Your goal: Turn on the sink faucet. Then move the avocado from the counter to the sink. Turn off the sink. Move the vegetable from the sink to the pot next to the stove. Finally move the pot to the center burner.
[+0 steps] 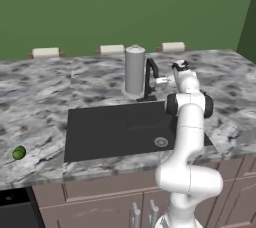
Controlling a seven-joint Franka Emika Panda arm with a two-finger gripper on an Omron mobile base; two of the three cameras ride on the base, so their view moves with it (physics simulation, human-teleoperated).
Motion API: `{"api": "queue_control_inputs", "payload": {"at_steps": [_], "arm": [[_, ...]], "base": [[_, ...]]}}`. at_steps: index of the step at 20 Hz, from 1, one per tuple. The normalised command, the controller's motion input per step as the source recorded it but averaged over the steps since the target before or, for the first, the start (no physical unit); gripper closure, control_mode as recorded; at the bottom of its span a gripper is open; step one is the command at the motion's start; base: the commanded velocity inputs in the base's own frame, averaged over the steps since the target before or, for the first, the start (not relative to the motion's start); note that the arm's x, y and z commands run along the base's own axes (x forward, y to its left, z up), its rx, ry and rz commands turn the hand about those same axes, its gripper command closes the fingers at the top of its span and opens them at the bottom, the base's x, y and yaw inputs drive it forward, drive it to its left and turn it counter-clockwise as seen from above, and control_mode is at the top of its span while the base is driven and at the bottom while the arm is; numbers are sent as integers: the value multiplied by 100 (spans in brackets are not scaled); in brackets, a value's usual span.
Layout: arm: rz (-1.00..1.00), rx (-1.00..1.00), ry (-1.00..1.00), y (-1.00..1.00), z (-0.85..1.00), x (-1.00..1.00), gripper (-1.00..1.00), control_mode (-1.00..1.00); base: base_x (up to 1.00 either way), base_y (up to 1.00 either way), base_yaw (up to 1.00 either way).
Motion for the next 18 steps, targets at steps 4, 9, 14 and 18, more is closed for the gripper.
{"api": "queue_control_inputs", "payload": {"at_steps": [4,9,14,18], "arm": [[0,13,2,-51,-51,-44,100,-100],[0,16,4,-60,-58,-44,100,-100],[-1,14,8,-57,-63,-39,100,-100],[-2,11,13,-54,-57,-33,100,-100]], "base": [[0,0,0],[0,0,0],[0,0,0],[0,0,0]]}}
